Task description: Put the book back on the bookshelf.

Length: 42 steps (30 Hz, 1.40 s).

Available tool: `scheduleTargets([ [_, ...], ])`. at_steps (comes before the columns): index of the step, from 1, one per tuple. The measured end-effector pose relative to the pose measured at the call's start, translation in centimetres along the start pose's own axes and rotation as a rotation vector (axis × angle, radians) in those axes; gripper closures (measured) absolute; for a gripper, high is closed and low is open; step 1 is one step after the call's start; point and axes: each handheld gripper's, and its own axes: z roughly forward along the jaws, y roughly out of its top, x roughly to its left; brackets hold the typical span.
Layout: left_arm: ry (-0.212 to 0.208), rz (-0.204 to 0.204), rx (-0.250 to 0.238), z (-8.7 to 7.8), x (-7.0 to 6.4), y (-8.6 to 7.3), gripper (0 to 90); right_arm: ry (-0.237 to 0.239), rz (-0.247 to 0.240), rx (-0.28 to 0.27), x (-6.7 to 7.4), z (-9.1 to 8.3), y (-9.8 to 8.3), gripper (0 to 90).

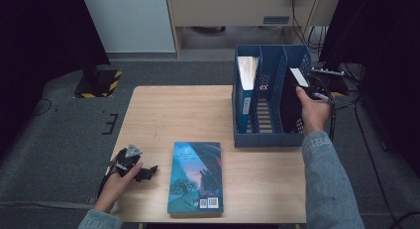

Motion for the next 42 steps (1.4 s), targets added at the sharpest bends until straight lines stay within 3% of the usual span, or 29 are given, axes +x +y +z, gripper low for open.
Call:
scheduleTargets([
  [8,-0.003,0.003,0.001,0.0,-0.1,0.0,0.0,0.008,-0.038,0.024,0.4,-0.4,-0.4,50.2],
  [18,-0.004,0.001,0.0,0.0,-0.1,0.0,0.0,0.008,-0.024,0.068,0.5,-0.2,0.3,48.6],
  [23,-0.006,0.002,-0.001,0.1,-0.1,0.0,0.0,0.003,-0.06,0.075,0.7,-0.2,0.4,51.9],
  [25,-0.006,0.001,-0.003,0.1,-0.1,0.0,0.0,0.009,-0.094,0.091,0.9,-0.3,0.5,52.4],
  [27,-0.005,0.0,-0.003,0.1,-0.1,0.0,0.0,0.002,-0.083,0.096,0.8,-0.4,0.6,52.6],
  [31,-0.003,0.002,-0.005,0.1,-0.1,0.0,0.0,0.005,-0.036,0.088,0.2,-0.4,0.8,52.8],
  [34,-0.003,0.0,-0.006,0.0,-0.1,0.0,0.0,0.008,-0.063,0.082,0.3,-0.4,1.1,52.9],
  [42,-0.006,0.0,-0.009,0.1,-0.1,0.0,0.0,0.005,-0.058,0.037,0.3,0.3,1.5,53.1],
])
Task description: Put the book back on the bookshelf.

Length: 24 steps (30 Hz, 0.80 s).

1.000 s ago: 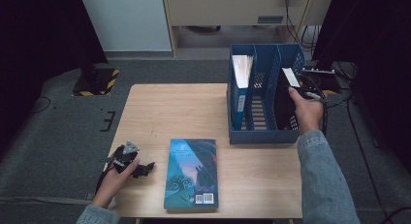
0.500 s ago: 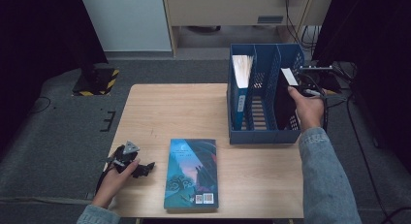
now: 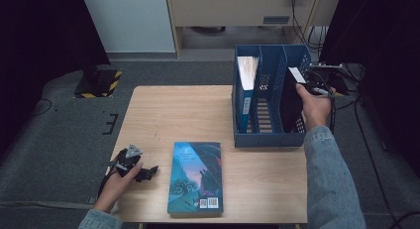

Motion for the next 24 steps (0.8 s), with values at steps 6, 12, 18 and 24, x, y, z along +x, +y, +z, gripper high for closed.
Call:
scheduleTargets([
  [6,-0.001,0.006,0.003,0.0,0.0,0.0,0.0,-0.005,-0.004,-0.008,0.3,0.6,0.7,53.1],
  [12,-0.001,0.01,0.005,0.0,0.1,0.1,0.0,-0.013,-0.001,-0.022,0.5,1.3,1.1,53.1],
  [18,-0.002,0.012,0.006,0.0,0.1,0.1,0.0,-0.016,-0.013,-0.022,0.5,1.7,0.9,53.0],
  [24,-0.002,0.011,0.006,0.0,0.1,0.1,0.0,-0.025,-0.027,-0.031,0.8,2.0,0.8,53.0],
])
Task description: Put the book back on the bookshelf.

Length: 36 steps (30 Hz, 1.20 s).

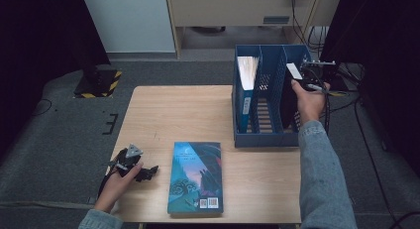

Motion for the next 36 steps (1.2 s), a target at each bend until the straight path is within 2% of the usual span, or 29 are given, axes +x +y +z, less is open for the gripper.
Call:
scheduleTargets([
  [8,0.0,-0.005,-0.002,0.1,-0.1,0.0,0.0,-0.003,-0.005,-0.009,0.1,0.1,-0.4,52.3],
  [12,0.003,-0.009,-0.003,0.1,-0.1,0.1,0.0,-0.004,-0.006,-0.031,0.2,0.0,-1.0,51.9],
  [16,0.003,-0.011,-0.003,0.1,-0.2,0.1,0.0,-0.009,-0.027,-0.02,0.6,0.0,-1.0,51.4],
  [22,0.001,-0.01,-0.002,0.1,-0.1,0.1,0.0,-0.002,-0.03,-0.017,0.5,0.0,-1.0,49.6],
  [27,0.001,-0.01,-0.005,0.1,-0.1,0.1,0.0,0.014,-0.024,-0.033,0.7,-0.4,-0.9,45.7],
  [30,0.002,-0.01,-0.006,0.1,-0.2,0.1,0.0,0.035,-0.029,-0.046,0.9,-1.0,-0.8,40.4],
  [36,0.005,-0.01,-0.006,0.1,-0.2,0.1,0.0,0.069,-0.027,-0.024,1.1,-2.1,-0.9,31.0],
])
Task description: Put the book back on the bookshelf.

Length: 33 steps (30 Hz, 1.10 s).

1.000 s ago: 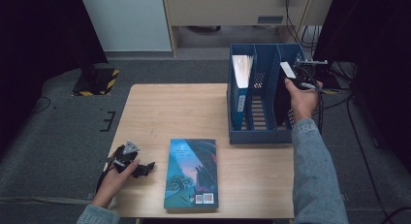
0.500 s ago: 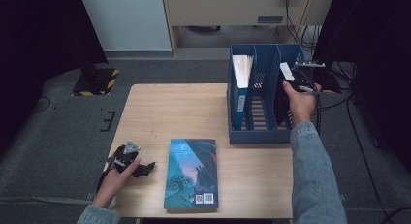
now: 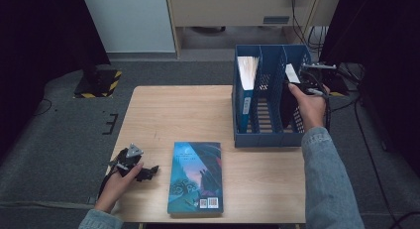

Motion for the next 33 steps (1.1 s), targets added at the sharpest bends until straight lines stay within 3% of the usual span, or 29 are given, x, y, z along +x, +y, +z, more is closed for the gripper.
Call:
scheduleTargets([
  [6,0.003,-0.005,-0.003,0.0,-0.1,0.0,0.0,0.008,-0.027,0.013,0.5,-0.3,-0.2,28.3],
  [10,0.003,-0.005,-0.002,0.0,-0.1,0.0,0.0,0.027,-0.002,0.005,0.1,-0.5,-0.8,28.9],
  [14,0.002,-0.001,-0.001,0.0,-0.1,0.0,0.0,0.053,0.016,0.017,-0.2,-0.7,-1.2,19.3],
  [21,0.003,-0.001,-0.001,0.0,-0.1,0.0,0.0,0.068,0.035,-0.015,-0.1,-2.1,-2.3,8.8],
  [28,0.004,-0.002,-0.005,0.0,-0.2,0.0,0.0,0.086,0.047,-0.016,-0.4,-3.8,-4.5,5.9],
  [33,0.005,-0.002,-0.006,0.0,-0.2,-0.1,0.0,0.079,0.021,0.018,-0.3,-4.2,-6.9,4.4],
])
